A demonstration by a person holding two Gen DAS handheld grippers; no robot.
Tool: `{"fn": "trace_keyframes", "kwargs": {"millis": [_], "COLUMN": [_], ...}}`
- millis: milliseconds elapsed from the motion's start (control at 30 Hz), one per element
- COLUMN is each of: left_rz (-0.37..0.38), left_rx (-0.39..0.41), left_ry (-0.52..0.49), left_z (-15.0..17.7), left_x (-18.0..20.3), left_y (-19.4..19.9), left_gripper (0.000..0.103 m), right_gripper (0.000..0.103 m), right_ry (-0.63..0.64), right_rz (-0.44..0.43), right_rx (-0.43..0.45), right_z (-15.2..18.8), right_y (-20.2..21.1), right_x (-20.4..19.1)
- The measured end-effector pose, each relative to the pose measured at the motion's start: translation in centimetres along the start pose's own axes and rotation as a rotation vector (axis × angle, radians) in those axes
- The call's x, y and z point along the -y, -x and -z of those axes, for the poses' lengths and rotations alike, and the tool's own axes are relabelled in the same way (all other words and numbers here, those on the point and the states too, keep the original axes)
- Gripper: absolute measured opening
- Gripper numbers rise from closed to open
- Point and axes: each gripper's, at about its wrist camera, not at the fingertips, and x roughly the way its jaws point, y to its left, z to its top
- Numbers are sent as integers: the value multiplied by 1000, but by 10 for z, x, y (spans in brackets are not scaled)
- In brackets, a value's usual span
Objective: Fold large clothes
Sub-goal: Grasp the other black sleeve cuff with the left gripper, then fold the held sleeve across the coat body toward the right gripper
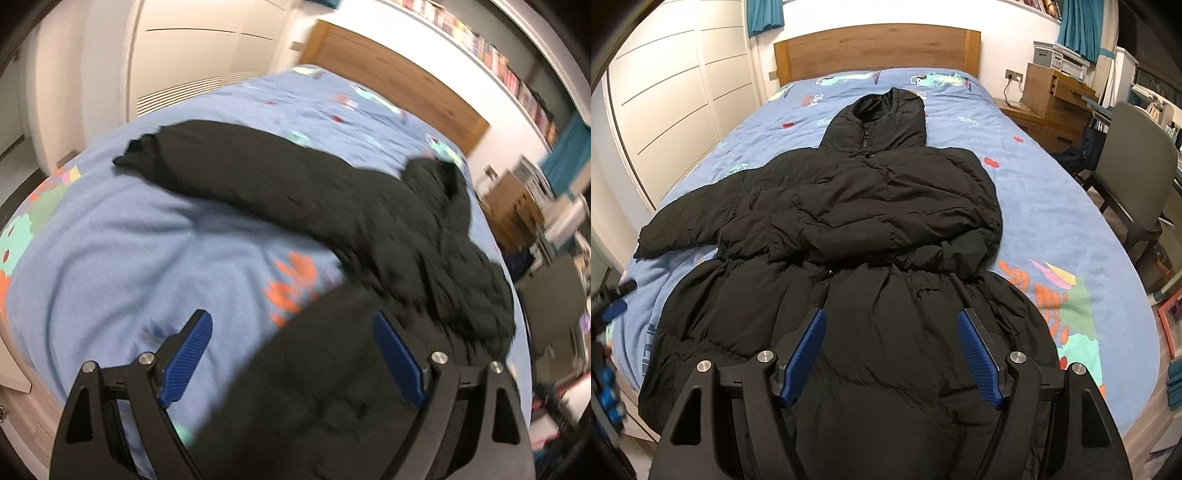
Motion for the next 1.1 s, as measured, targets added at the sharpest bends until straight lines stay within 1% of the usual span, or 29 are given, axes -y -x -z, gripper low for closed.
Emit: {"fn": "trace_keyframes", "kwargs": {"millis": [67,233,300,400,533,600,633,667,733,767,800,833,867,900,933,1033,1100], "left_rz": [-14,-85,-91,-91,-45,-1,18,55,82,95,107,118,121,132,149,187,189], "left_rx": [15,40,36,16,-18,-46,-49,-37,-17,-7,-3,-5,-16,-22,-21,3,13], "left_ry": [44,161,202,302,411,495,525,570,604,611,613,615,622,630,638,643,618], "left_z": [-27,-89,-105,-126,-139,-141,-140,-139,-140,-141,-141,-142,-142,-142,-140,-140,-142], "left_x": [-25,-85,-105,-140,-169,-183,-186,-192,-196,-195,-194,-194,-193,-193,-193,-190,-183], "left_y": [-11,-43,-56,-83,-113,-132,-137,-144,-148,-150,-152,-154,-158,-160,-162,-159,-153], "left_gripper": [89,89,89,89,89,87,87,87,85,82,72,55,47,35,28,17,14], "right_gripper": [72,72,72,72,72,72,72,72,72,72,72,72,72,72,72,72,72], "right_ry": [6,11,5,-15,-33,-37,-37,-35,-31,-31,-36,-39,-46,-52,-56,-67,-68], "right_rz": [0,8,18,34,53,63,66,70,78,81,85,88,91,93,93,92,89], "right_rx": [-9,-34,-44,-58,-72,-76,-78,-78,-81,-82,-83,-83,-84,-84,-85,-84,-81], "right_z": [-2,-5,-5,-5,-6,-6,-6,-6,-6,-6,-5,-5,-4,-3,-3,0,1], "right_y": [-5,-18,-23,-29,-35,-37,-37,-37,-37,-38,-38,-37,-37,-37,-36,-35,-33], "right_x": [-3,-4,-1,7,16,20,21,22,24,26,28,30,34,36,38,44,47]}}
